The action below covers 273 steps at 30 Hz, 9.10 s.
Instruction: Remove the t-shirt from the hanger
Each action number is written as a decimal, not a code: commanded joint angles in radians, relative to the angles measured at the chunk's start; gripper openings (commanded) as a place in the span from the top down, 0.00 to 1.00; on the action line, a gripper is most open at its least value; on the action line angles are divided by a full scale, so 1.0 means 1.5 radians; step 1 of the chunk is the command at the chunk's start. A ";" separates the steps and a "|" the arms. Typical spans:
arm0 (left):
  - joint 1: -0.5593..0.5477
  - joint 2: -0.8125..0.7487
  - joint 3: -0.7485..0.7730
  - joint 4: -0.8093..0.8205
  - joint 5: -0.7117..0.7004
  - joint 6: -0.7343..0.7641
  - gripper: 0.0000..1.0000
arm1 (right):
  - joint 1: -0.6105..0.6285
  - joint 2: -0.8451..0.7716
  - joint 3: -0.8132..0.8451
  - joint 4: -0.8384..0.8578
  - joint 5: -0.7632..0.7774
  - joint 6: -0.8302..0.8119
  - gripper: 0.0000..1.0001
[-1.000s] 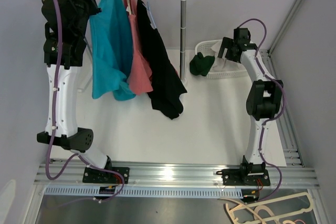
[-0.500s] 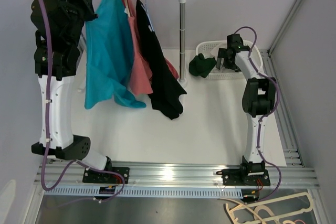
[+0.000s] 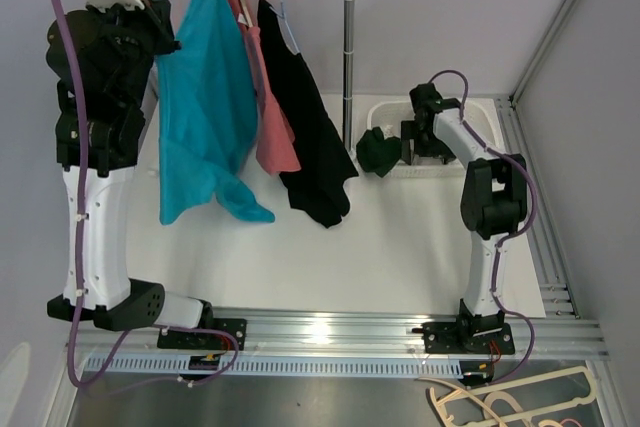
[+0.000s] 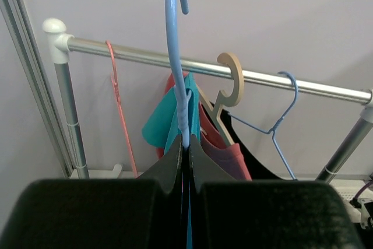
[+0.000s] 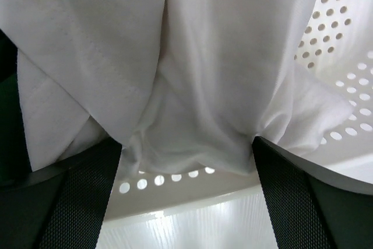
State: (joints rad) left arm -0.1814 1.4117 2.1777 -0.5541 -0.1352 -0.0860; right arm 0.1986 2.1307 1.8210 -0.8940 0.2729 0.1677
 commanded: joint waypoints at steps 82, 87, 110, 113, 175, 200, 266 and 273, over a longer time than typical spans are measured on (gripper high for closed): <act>-0.263 -0.091 -0.315 -0.305 -0.666 -0.433 0.99 | 0.742 -0.504 -0.482 0.791 -0.079 -0.017 0.31; -0.263 -0.109 -0.351 -0.276 -0.667 -0.416 1.00 | 0.742 -0.475 -0.460 0.784 -0.066 -0.016 0.98; -0.197 0.016 -0.289 -0.103 -0.688 -0.261 0.99 | 0.833 -0.740 -0.675 0.629 0.090 0.079 1.00; -0.194 0.019 -0.267 -0.111 -0.678 -0.254 0.99 | 0.835 -0.741 -0.692 0.633 0.098 0.085 1.00; -0.168 -0.208 -0.284 -0.260 -0.222 -0.287 0.99 | 0.715 -0.483 -0.455 0.728 0.047 -0.037 1.00; -0.163 -0.318 -0.301 -0.487 -0.139 -0.152 0.99 | 0.630 -0.560 -0.316 0.487 0.069 -0.031 1.00; 0.081 -0.008 -0.153 -0.163 0.160 -0.025 0.99 | -0.001 -0.188 -0.166 0.204 -0.009 0.165 1.00; 0.085 -0.043 -0.181 -0.091 0.192 0.048 0.99 | -0.009 -0.019 -0.143 0.181 -0.114 0.167 1.00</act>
State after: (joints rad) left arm -0.0685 1.3941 1.8980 -0.7731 0.1135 -0.0879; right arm 0.1860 2.0808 1.6058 -0.5438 0.1787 0.3996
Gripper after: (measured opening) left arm 0.011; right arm 0.009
